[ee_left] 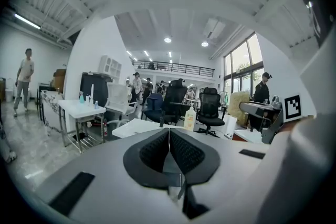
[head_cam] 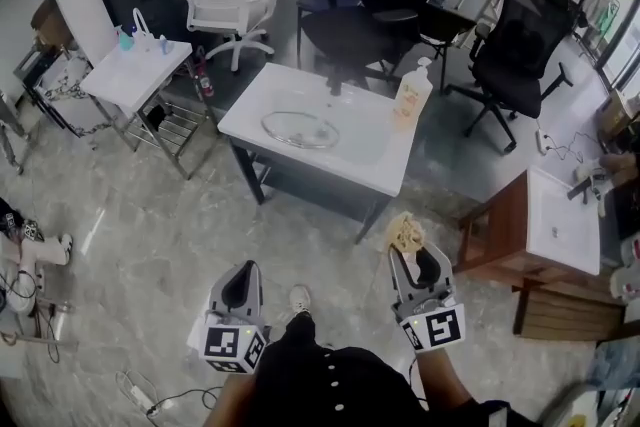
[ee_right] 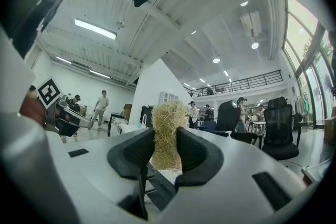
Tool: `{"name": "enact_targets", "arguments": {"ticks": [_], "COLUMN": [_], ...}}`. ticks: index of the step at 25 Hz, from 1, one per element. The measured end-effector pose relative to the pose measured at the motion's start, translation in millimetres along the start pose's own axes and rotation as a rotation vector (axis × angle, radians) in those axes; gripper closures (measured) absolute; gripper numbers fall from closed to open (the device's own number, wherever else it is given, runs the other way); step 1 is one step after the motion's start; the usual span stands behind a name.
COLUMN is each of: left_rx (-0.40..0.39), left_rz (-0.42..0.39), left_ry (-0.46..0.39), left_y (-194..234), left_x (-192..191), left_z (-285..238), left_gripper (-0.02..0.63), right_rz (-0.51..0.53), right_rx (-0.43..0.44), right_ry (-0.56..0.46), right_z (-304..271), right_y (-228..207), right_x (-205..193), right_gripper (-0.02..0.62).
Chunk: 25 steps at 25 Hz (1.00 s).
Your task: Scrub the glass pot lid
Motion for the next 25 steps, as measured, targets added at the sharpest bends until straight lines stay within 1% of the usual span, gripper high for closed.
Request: {"name": "enact_targets", "arguments": {"ticks": [6, 12, 21, 25], "left_rx": [-0.009, -0.017, -0.039, -0.049], "left_rz": [-0.005, 0.000, -0.014, -0.030], "left_ry": [-0.016, -0.014, -0.015, -0.011], "left_y": [23.6, 56.4, 111.1, 129.7], "left_x": [26.2, 44.1, 67.8, 76.6], "left_z": [-38.0, -76.1, -129.9, -149.7], "left_gripper": [0.580, 0.580, 0.580, 0.580], "right_rz": [0.016, 0.016, 0.032, 0.041], "right_rx": [-0.016, -0.025, -0.054, -0.056], "right_ry": [-0.007, 0.003, -0.012, -0.012], "right_z": [-46.3, -93.7, -166.1, -188.3], "right_y": [-14.1, -19.5, -18.6, -16.1], "right_x": [4.3, -1.6, -11.1, -14.8], "right_gripper": [0.453, 0.453, 0.453, 0.453]}}
Point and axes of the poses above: the fingertips, and each gripper's own axes: z backward along the fingers, y to its left, x out of its top, the point moved 8 cm from there along z, backward along the fingers, and after that the axes turned 7 degrees about z, right-handed, at the moved point
